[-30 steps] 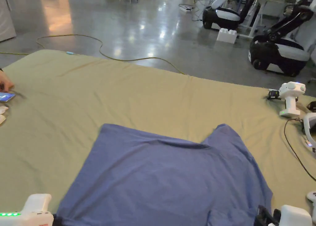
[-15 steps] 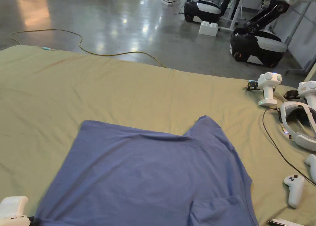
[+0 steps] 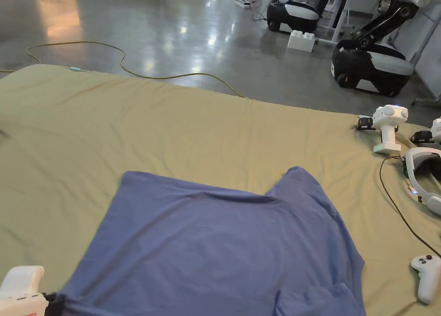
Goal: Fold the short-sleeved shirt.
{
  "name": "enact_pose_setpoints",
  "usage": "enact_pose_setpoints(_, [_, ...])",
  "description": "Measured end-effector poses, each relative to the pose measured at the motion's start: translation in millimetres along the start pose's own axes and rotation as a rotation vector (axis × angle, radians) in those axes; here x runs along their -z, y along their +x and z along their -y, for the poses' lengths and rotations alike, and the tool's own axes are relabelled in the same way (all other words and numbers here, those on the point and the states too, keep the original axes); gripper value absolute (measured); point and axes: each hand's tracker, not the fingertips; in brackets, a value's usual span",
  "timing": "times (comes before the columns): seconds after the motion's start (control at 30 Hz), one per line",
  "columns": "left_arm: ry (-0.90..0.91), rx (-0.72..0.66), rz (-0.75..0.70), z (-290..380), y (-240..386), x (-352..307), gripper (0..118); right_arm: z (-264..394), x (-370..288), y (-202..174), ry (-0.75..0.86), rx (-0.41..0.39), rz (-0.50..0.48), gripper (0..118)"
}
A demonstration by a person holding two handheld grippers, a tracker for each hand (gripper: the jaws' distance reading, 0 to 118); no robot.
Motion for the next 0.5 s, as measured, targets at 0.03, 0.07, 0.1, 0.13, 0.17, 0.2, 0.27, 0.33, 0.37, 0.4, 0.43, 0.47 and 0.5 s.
enact_pose_setpoints(0.03, [0.014, 0.0, 0.013, -9.4, 1.0, -2.7, 9, -10.1, -3.5, 0.0, 0.016, 0.007, -0.009, 7])
enact_pose_setpoints(0.07, [0.03, -0.001, 0.016, -19.6, 2.5, -4.4, 9, -22.1, -5.5, -0.5, 0.019, 0.002, -0.016, 7])
enact_pose_setpoints(0.1, [0.044, 0.002, 0.024, -31.3, 4.1, -4.7, 9, -35.8, -8.3, 1.6, 0.043, -0.001, -0.016, 7])
enact_pose_setpoints(0.13, [0.053, 0.007, 0.029, -41.8, 5.9, -3.0, 9, -48.0, -8.4, 1.6, 0.055, -0.008, -0.015, 7])
enact_pose_setpoints(0.17, [0.06, 0.013, 0.03, -54.9, 8.3, 0.3, 9, -62.0, -7.2, 0.3, 0.068, -0.014, -0.01, 7])
enact_pose_setpoints(0.2, [0.074, 0.023, 0.029, -67.2, 10.4, 2.6, 9, -75.5, -5.4, -0.8, 0.082, -0.019, -0.008, 7])
enact_pose_setpoints(0.27, [0.085, 0.034, 0.028, -92.5, 12.3, 14.2, 9, -103.2, -0.1, -1.1, 0.099, -0.012, -0.01, 7])
enact_pose_setpoints(0.33, [0.087, 0.031, 0.027, -114.5, 14.0, 28.5, 9, -125.9, 15.9, -0.3, 0.096, 0.01, -0.019, 7])
enact_pose_setpoints(0.37, [0.08, 0.029, 0.029, -126.5, 14.5, 38.5, 9, -136.1, 28.3, 3.9, 0.088, 0.018, -0.015, 7])
enact_pose_setpoints(0.4, [0.069, 0.027, 0.027, -138.4, 16.3, 48.3, 9, -144.8, 40.7, 4.3, 0.076, 0.022, -0.011, 7])
enact_pose_setpoints(0.43, [0.066, 0.032, 0.024, -146.0, 17.7, 56.3, 9, -151.3, 51.3, 4.3, 0.066, 0.028, -0.006, 7])
enact_pose_setpoints(0.47, [0.061, 0.041, 0.016, -153.4, 19.4, 65.4, 9, -157.5, 62.9, 4.6, 0.051, 0.034, -0.002, 7])
enact_pose_setpoints(0.5, [0.04, 0.049, 0.015, -160.9, 20.7, 75.1, 9, -162.7, 68.4, 4.0, 0.039, 0.046, 0.001, 7])
